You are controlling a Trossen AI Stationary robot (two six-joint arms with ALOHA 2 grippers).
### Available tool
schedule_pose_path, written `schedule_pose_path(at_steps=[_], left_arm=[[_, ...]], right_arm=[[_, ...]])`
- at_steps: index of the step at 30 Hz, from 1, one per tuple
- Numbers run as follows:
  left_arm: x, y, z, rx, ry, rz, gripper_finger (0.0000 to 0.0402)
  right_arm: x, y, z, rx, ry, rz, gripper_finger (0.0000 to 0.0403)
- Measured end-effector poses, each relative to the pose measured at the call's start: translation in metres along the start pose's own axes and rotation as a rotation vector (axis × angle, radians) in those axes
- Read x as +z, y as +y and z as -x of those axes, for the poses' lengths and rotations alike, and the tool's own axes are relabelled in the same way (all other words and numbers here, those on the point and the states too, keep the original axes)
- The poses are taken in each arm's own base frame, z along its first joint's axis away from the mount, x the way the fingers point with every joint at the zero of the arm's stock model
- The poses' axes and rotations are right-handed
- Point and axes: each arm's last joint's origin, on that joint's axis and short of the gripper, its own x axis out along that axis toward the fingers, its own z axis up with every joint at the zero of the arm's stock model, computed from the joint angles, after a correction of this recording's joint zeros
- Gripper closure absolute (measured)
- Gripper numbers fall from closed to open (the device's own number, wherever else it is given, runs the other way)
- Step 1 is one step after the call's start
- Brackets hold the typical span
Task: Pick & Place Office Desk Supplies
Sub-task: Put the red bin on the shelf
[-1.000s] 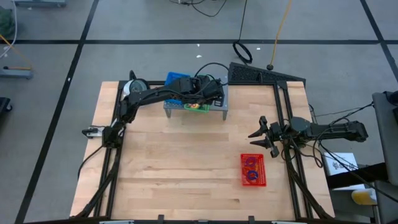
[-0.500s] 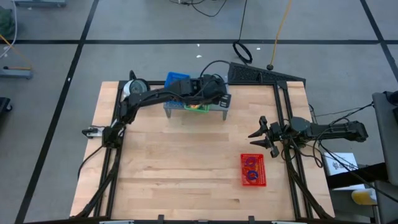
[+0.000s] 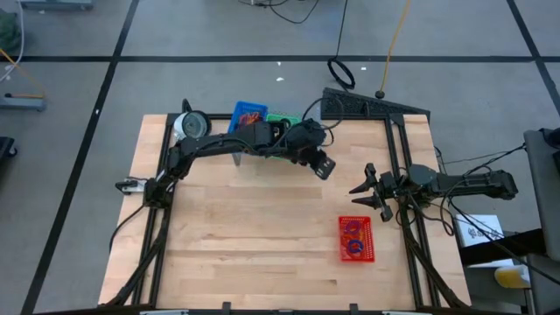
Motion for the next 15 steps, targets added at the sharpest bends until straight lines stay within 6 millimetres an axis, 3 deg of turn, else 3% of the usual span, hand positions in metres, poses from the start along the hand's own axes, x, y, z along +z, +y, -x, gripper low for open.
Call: schedule_pose_path(at_steps=[7,12,15], left_arm=[[-0.004,-0.009,0.010,-0.134,0.078,-0.084,0.0323],[-0.006,-0.020,0.059,-0.146,0.030,-0.419,0.0323],[-0.010,-0.019,0.075,-0.174,-0.001,-0.576,0.0323]], right_arm=[[0.000,0.000,0.000,0.000,0.000,0.000,0.0287],[0.000,0.000,0.000,0.000,0.000,0.000,0.0287],[0.000,0.000,0.000,0.000,0.000,0.000,0.0287]])
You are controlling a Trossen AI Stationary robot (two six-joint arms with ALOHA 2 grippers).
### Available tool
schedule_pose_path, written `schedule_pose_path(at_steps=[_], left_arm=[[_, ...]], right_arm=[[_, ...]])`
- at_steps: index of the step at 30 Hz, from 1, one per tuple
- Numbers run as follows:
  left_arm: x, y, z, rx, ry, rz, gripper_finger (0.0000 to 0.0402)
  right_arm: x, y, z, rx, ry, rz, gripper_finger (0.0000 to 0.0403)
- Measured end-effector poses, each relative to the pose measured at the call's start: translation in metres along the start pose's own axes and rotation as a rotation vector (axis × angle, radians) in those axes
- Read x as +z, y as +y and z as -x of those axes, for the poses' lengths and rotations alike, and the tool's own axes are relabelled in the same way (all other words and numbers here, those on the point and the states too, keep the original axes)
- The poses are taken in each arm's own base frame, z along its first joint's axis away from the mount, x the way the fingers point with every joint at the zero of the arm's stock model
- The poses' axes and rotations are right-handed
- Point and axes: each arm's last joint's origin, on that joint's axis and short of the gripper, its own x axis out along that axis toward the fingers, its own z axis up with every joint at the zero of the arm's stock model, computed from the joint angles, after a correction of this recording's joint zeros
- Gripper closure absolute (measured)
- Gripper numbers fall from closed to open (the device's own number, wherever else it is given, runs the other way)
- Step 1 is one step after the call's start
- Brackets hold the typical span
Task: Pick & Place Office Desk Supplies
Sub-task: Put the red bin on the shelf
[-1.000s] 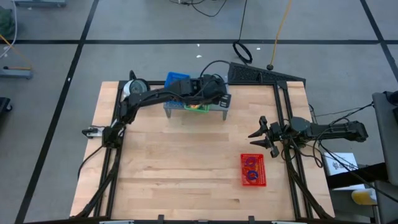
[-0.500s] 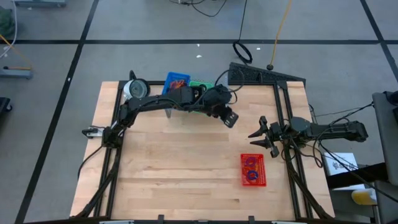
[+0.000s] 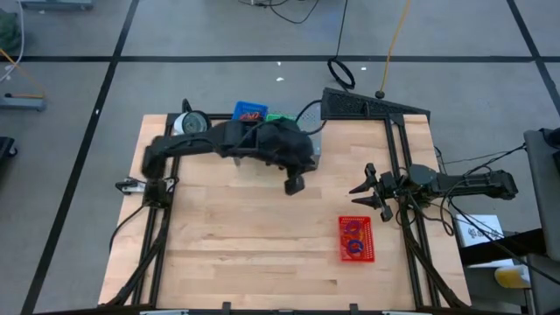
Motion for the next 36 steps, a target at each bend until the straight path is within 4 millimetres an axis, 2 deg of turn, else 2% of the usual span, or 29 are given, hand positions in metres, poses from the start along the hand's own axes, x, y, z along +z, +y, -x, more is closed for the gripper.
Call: schedule_pose_path(at_steps=[2,5,10,16,18,28,36], left_arm=[[-0.008,-0.002,0.006,-0.041,-0.047,-0.047,0.0323],[-0.027,-0.008,0.015,-0.151,-0.218,-0.083,0.0323],[-0.080,-0.009,0.022,-0.226,-0.449,-0.123,0.0323],[-0.144,-0.002,0.047,-0.242,-0.654,-0.145,0.0323],[-0.167,0.001,0.051,-0.242,-0.673,-0.146,0.0323],[-0.254,0.015,0.081,-0.178,-0.728,-0.136,0.0323],[-0.300,0.025,0.103,-0.148,-0.808,-0.131,0.0323]], right_arm=[[0.000,0.000,0.000,0.000,-0.001,0.000,0.0287],[0.000,0.000,0.000,0.000,0.000,0.000,0.0287],[0.000,0.000,0.000,0.000,-0.001,0.000,0.0287],[0.000,0.000,0.000,0.000,-0.001,0.000,0.0287],[0.000,0.000,0.000,0.000,-0.001,0.000,0.0287],[0.000,0.000,0.000,0.000,0.000,0.000,0.0287],[0.000,0.000,0.000,0.000,0.000,0.000,0.0287]])
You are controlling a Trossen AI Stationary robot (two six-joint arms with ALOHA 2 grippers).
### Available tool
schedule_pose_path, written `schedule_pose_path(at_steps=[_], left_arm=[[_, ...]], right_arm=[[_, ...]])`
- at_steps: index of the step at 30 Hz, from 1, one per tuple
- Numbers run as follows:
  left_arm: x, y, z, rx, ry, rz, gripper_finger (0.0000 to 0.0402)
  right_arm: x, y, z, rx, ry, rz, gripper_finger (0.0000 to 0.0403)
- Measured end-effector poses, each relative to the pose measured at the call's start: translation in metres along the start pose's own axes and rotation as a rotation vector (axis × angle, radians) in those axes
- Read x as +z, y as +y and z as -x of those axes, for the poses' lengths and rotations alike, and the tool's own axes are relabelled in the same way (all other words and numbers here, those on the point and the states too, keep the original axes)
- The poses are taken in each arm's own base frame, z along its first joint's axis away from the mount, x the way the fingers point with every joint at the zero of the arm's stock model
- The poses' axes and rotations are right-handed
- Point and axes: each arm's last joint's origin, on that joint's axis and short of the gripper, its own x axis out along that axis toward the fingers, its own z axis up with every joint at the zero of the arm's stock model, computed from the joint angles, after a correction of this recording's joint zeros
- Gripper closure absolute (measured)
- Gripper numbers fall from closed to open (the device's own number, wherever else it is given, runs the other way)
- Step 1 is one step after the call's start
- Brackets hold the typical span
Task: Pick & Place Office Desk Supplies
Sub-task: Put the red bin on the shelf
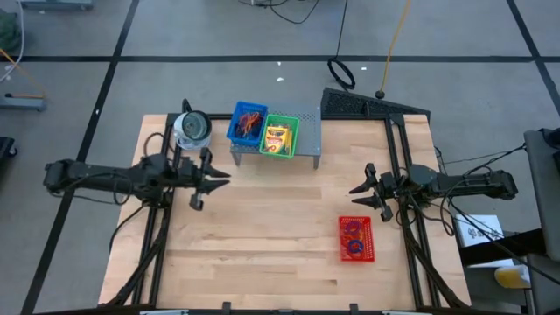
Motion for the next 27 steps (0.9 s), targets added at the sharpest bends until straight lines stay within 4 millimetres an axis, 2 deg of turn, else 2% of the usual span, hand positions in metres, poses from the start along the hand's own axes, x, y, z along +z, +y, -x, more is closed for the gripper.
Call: schedule_pose_path(at_steps=[8,18,22,27], left_arm=[[-0.014,-0.001,0.031,0.019,-0.039,-0.002,0.0323],[-0.029,-0.004,0.058,0.043,0.009,0.010,0.0323],[-0.037,-0.004,0.065,0.072,0.018,0.013,0.0323],[-0.046,-0.004,0.064,0.075,0.030,0.064,0.0323]], right_arm=[[0.000,0.000,0.000,0.000,0.000,0.000,0.0287],[0.000,0.000,0.000,0.000,0.000,0.000,0.0287],[0.000,0.000,0.000,0.000,0.000,0.000,0.0287],[0.000,0.000,0.000,0.000,0.000,0.000,0.0287]])
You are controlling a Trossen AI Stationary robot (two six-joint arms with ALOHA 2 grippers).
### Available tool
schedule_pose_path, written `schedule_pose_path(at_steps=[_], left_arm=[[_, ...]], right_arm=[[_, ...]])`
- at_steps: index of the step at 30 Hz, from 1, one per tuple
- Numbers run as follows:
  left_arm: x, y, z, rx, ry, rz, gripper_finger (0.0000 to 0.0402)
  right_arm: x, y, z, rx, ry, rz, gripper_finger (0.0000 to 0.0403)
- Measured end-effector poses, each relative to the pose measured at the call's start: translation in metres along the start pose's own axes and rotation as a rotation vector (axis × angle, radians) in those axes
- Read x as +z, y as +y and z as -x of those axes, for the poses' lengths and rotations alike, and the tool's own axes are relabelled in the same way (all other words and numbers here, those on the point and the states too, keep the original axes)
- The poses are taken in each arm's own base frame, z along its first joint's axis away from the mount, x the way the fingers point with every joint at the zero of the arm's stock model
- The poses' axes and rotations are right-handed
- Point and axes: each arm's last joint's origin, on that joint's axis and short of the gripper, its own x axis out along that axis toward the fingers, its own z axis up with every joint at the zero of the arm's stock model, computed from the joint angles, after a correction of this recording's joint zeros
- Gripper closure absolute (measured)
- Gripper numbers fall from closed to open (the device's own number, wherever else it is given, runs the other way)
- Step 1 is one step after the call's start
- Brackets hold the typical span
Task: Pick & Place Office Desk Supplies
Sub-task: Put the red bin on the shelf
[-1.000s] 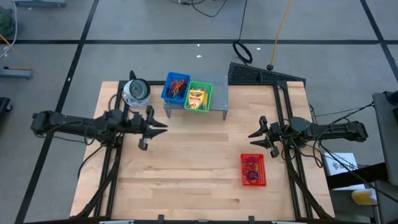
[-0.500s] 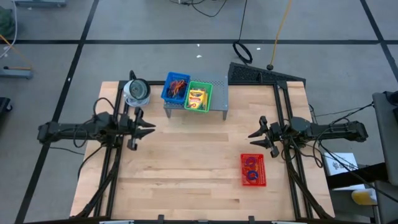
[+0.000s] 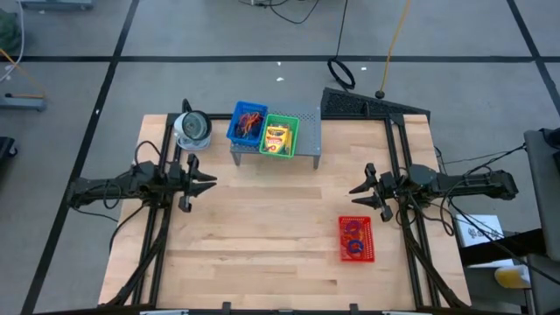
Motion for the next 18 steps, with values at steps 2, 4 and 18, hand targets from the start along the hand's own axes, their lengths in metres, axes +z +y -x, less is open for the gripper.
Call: schedule_pose_path(at_steps=[2,4,18], left_arm=[[-0.0047,0.0004,-0.0005,0.001,0.012,0.028,0.0323],[-0.0106,0.0008,-0.0009,0.004,0.040,0.047,0.0323],[-0.0101,0.0008,-0.0009,0.004,0.037,0.040,0.0323]], right_arm=[[-0.0001,0.0000,0.0000,0.000,0.000,0.000,0.0287],[0.0000,0.0000,0.0000,0.000,0.000,0.000,0.0287],[-0.0001,0.0000,0.0000,0.000,0.000,0.000,0.0287]])
